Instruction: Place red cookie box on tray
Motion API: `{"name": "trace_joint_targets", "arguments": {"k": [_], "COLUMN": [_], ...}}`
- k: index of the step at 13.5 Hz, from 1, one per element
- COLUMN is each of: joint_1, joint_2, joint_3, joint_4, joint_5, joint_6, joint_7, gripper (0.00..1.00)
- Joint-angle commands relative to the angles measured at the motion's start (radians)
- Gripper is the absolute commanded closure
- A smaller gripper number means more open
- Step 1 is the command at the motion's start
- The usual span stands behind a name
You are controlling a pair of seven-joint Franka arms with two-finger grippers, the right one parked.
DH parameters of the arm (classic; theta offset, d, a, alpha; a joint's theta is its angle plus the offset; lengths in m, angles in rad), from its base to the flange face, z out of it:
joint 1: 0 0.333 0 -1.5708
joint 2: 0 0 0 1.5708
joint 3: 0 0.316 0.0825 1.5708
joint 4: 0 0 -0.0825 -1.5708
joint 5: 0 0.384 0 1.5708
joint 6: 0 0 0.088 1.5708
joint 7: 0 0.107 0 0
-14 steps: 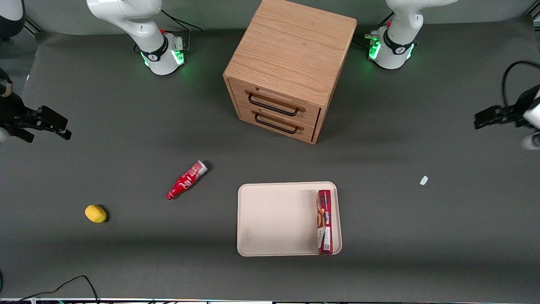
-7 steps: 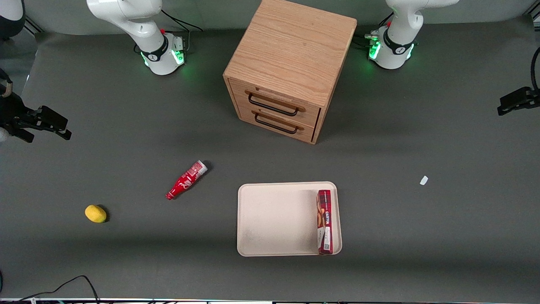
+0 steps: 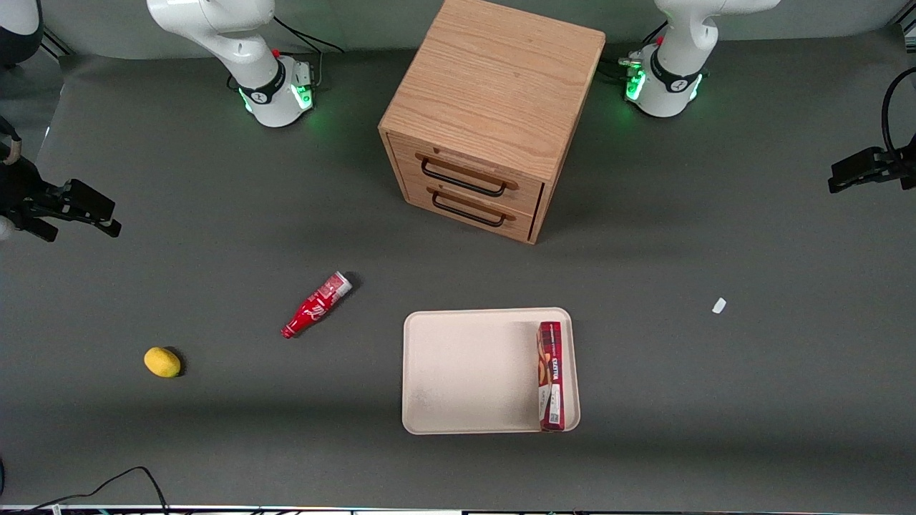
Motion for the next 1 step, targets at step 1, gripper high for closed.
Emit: {"name": "trace_joint_targets", "arguments": {"k": [1], "joint_1": [-0.016], "joint_2": [0.01], "joint_3": [0.007], "joint_4": [0.032], "joint_5": [-0.003], "joint_6": [-0.026], "joint_7": [-0.016], "gripper": [0.0]}}
